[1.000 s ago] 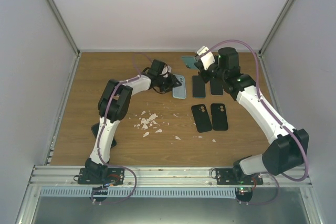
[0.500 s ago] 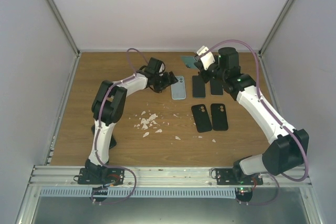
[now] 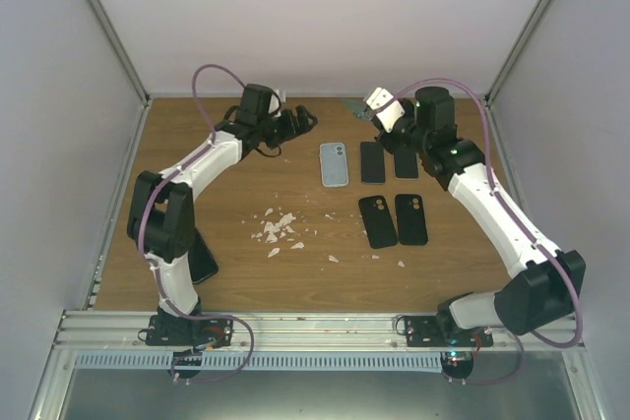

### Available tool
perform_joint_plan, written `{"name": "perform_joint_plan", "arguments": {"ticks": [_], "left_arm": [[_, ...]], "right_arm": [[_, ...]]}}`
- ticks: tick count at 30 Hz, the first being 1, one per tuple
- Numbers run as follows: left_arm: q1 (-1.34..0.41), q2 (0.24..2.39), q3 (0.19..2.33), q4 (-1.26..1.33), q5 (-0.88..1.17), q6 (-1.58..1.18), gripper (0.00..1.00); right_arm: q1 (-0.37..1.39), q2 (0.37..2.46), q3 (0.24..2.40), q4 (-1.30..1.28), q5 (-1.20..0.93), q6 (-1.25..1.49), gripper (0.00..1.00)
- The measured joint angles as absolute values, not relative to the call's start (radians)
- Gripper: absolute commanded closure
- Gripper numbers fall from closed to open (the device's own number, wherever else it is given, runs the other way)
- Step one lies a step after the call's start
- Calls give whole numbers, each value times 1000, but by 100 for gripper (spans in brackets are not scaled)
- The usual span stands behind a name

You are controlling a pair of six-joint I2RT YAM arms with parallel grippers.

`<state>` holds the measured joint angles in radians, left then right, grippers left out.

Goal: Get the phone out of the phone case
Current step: Place the phone at the center of the board.

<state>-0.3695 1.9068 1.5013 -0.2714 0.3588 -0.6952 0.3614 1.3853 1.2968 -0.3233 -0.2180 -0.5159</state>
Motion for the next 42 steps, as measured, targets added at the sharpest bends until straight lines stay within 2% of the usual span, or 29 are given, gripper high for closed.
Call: {"name": "perform_joint_plan", "arguments": {"ticks": [7, 15, 26, 32, 37, 42], "left_arm": [[-305, 1738, 1449, -220, 451, -673, 1], [-200, 1594, 1291, -74, 664, -754, 1], [-135, 1461, 1125, 240, 944, -954, 4], [-136, 1454, 1105, 293, 1032, -993, 10], [-159, 1454, 1101, 295, 1071, -983, 23], [-202, 1474, 1132, 280, 1101, -949, 27]], "right_arm": [[361, 1283, 1286, -270, -212, -635, 100], [391, 1127, 1160, -111, -175, -785, 99], [610, 1010, 836, 157, -9, -1150, 99], [734, 1005, 715, 304, 106, -1354, 100], [797, 1005, 666, 406, 173, -1457, 99], [822, 1005, 636, 482, 209, -1522, 99]]}}
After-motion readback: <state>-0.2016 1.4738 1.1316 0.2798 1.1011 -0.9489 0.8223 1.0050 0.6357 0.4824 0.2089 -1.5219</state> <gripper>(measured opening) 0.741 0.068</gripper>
